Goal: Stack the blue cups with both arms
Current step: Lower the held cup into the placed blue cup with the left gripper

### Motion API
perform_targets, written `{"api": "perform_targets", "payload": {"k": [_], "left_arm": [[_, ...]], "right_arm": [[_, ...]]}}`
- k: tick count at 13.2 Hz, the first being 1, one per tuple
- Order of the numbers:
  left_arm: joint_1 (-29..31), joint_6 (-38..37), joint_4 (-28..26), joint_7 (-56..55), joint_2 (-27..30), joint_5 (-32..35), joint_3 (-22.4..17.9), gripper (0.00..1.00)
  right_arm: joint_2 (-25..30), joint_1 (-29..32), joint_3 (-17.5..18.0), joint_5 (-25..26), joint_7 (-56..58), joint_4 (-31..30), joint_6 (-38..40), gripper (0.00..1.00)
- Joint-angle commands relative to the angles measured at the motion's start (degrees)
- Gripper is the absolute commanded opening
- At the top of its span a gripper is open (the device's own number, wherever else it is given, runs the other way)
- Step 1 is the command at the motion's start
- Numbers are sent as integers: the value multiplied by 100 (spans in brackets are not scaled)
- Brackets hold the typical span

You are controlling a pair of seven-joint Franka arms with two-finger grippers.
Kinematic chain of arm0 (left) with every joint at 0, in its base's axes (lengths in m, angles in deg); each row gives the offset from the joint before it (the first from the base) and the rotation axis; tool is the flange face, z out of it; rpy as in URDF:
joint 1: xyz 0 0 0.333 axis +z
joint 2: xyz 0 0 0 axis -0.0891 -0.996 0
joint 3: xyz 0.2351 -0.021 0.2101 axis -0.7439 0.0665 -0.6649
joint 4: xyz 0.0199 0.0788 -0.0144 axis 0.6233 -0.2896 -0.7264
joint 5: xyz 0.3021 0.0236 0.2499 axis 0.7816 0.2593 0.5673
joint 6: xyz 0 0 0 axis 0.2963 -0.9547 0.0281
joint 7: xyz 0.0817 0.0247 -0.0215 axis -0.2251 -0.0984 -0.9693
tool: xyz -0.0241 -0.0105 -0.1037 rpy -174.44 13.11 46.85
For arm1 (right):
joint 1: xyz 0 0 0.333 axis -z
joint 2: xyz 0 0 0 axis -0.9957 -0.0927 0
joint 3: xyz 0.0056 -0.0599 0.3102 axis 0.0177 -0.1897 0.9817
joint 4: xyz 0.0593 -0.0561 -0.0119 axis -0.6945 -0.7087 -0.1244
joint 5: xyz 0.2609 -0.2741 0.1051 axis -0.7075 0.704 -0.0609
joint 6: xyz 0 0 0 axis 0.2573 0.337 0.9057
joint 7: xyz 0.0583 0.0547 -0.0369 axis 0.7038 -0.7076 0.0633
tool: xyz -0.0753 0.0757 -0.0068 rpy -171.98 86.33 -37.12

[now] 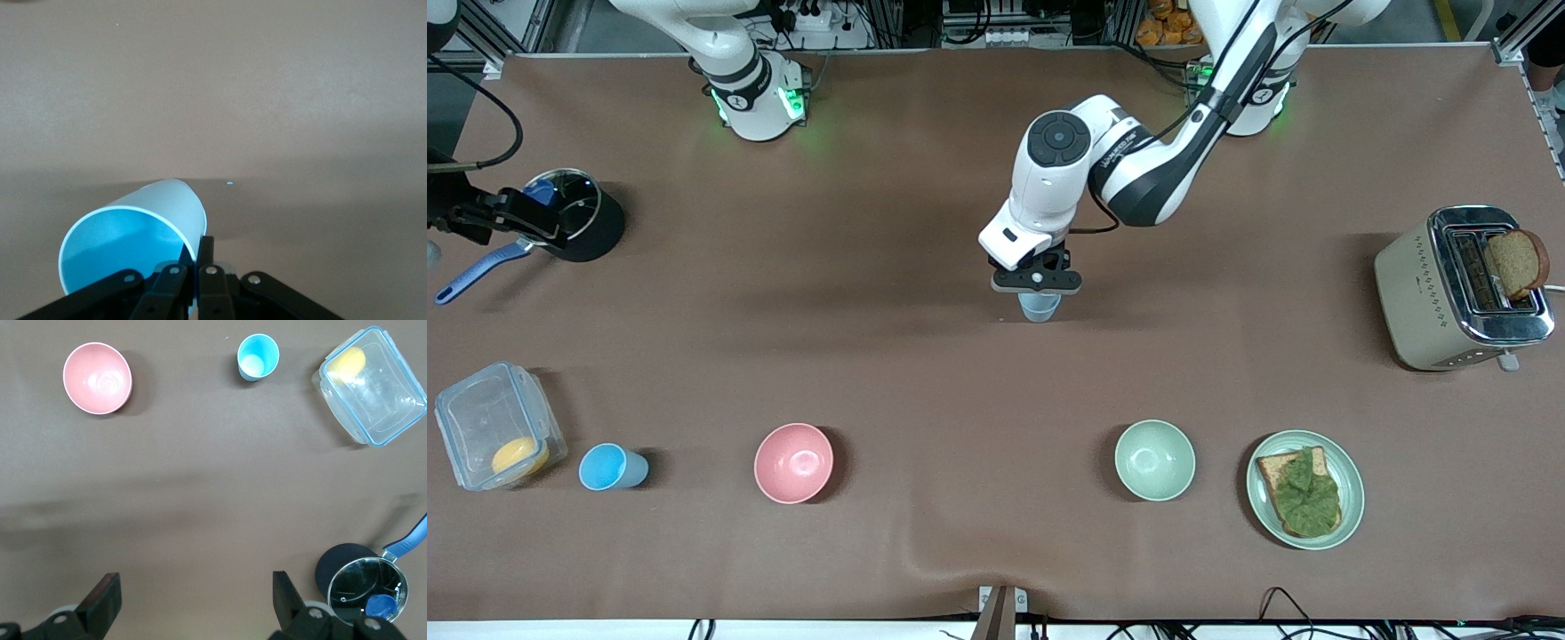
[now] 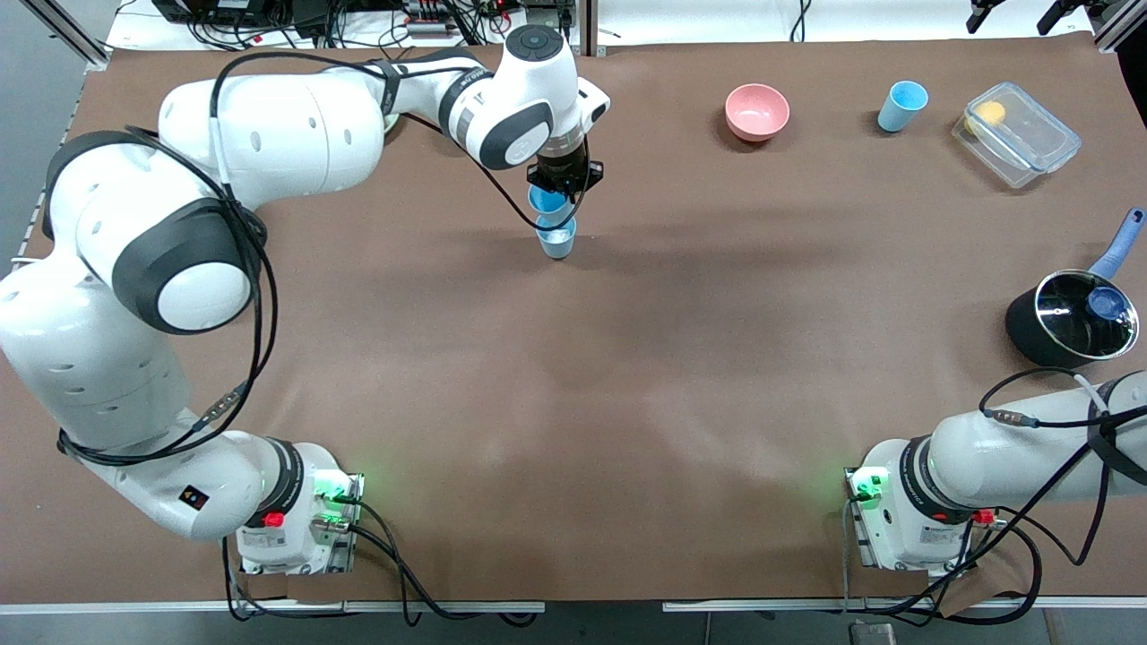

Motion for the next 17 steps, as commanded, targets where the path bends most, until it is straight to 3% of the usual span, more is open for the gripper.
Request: {"api": "perform_targets", "payload": {"k": [1, 5, 14, 15, 16, 17], "left_arm": [[-86, -103, 119, -222, -54, 252, -66, 0], [-78, -103, 102, -231, -115, 279, -66, 0], [10, -94, 102, -134, -90, 279, -84, 39], [193, -94, 93, -126, -20, 287, -84, 58], [360, -94, 32, -65, 103, 288, -93, 85], [623, -94, -47, 127, 260, 288, -84, 100]], "right_arm": [[19, 55, 21, 41, 87, -23, 25, 100], [19, 55, 21, 41, 96, -23, 25, 100], [19, 55, 13, 41, 96, -23, 34, 100], [19, 55, 13, 41, 96, -23, 34, 100], [19, 55, 13, 41, 96, -23, 34, 100], [19, 55, 13, 41, 96, -23, 25, 100]]}}
